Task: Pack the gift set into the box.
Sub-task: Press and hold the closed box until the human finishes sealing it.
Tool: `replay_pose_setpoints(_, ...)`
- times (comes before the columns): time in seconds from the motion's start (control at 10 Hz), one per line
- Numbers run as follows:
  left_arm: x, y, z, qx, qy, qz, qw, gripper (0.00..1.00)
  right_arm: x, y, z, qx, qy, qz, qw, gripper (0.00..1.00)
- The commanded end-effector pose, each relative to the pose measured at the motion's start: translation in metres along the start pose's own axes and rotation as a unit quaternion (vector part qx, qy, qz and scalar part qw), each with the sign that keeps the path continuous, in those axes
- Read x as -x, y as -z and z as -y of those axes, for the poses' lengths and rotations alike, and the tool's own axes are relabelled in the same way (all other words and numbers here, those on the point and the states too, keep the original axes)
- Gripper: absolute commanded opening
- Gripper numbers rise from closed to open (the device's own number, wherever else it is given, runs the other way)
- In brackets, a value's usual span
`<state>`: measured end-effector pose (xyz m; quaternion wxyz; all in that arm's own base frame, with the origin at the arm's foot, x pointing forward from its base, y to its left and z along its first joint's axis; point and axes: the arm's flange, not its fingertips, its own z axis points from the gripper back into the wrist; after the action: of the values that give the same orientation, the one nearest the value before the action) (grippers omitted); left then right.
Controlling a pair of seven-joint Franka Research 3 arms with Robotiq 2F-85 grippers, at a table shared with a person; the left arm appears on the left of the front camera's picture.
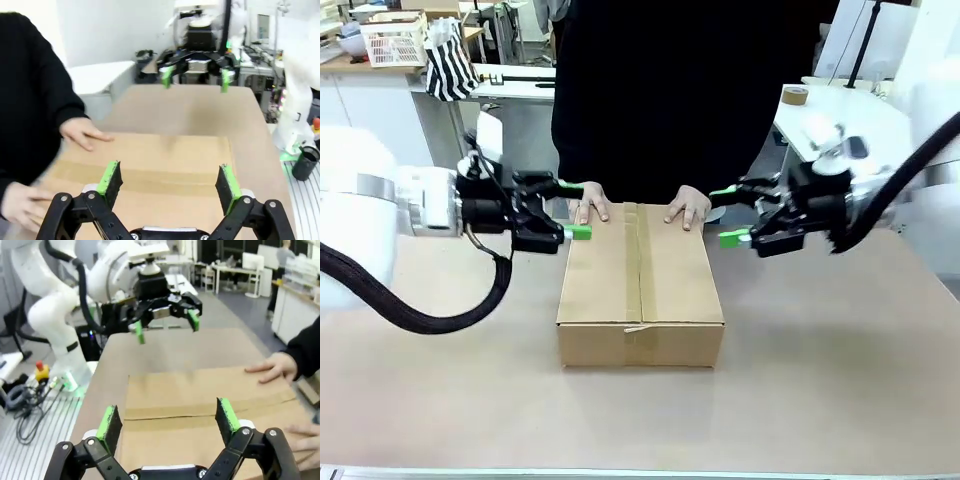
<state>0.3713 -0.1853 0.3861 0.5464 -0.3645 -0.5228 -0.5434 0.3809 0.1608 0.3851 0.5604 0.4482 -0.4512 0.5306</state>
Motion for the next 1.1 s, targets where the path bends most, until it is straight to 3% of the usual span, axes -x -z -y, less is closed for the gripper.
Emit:
replay_pose_setpoints(0.0,0.016,0.002,-0.027,0.058,-0.082,-0.077,0.992,1.00,0.012,0.038,0.024,0.023,0.069,-0.038,0.997,1.00)
replay_pose_setpoints(0.1,0.014,-0.019,-0.053,0.018,-0.123,-0.164,0.978,1.00,0.000,0.000,0.000,0.000,0.000,0.000,1.000,1.00)
replay_pose_setpoints(0.2,0.018,0.007,-0.001,0.027,-0.038,-0.028,0.999,1.00,0.000,0.000,0.000,0.000,0.000,0.000,1.000,1.00)
replay_pose_setpoints(0.3,0.018,0.007,-0.001,0.027,-0.038,-0.028,0.999,1.00,0.028,0.023,0.011,0.002,0.041,-0.012,0.999,1.00)
replay_pose_setpoints(0.4,0.032,-0.003,-0.023,0.018,-0.081,-0.091,0.992,1.00,0.022,0.040,0.014,0.021,-0.011,-0.039,0.999,1.00)
replay_pose_setpoints(0.5,0.039,0.014,-0.028,0.031,-0.078,-0.104,0.991,1.00,0.034,0.052,0.026,0.046,-0.029,-0.069,0.996,1.00)
replay_pose_setpoints(0.7,0.047,0.021,-0.026,0.048,-0.074,-0.096,0.991,1.00,0.056,0.060,0.044,0.072,-0.042,-0.073,0.994,1.00)
replay_pose_setpoints(0.8,0.051,0.025,-0.023,0.052,-0.068,-0.096,0.992,1.00,0.059,0.060,0.050,0.057,-0.029,-0.061,0.996,1.00)
replay_pose_setpoints(1.0,0.061,0.033,-0.018,0.056,-0.061,-0.122,0.989,1.00,0.067,0.059,0.060,0.029,0.003,-0.083,0.996,1.00)
